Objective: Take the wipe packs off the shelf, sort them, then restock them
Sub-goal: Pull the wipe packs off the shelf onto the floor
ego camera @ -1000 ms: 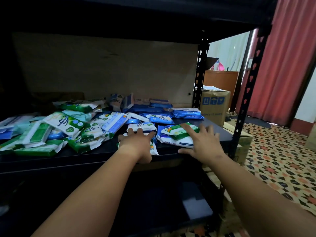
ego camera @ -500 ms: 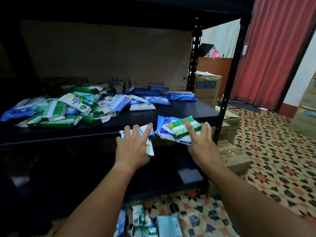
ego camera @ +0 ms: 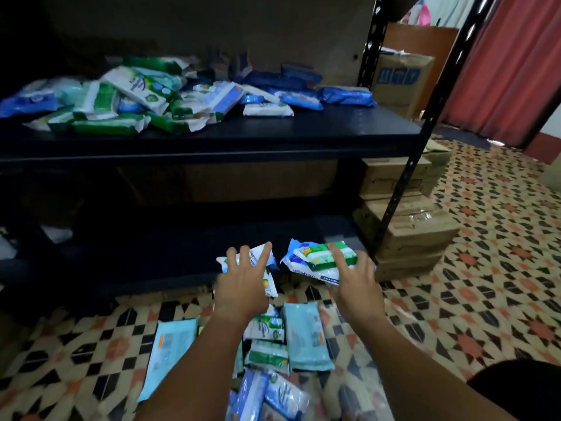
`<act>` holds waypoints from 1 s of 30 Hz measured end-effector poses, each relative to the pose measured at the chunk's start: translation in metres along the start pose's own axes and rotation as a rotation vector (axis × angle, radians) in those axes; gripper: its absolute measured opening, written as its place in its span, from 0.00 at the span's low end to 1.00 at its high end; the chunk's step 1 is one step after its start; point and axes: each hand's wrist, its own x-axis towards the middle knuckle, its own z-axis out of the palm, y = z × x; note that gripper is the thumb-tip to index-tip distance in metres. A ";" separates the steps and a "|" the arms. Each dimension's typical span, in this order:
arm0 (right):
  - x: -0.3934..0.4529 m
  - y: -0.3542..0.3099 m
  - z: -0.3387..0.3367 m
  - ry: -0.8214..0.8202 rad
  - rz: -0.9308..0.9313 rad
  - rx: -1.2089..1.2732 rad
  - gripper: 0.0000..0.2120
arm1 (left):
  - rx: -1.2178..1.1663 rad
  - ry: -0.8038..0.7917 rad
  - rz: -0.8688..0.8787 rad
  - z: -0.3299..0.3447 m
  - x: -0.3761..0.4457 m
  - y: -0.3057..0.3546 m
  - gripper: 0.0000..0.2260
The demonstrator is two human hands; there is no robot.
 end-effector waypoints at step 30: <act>0.038 0.011 0.172 -0.827 0.021 -0.013 0.56 | -0.135 -0.488 -0.267 0.165 -0.003 -0.022 0.53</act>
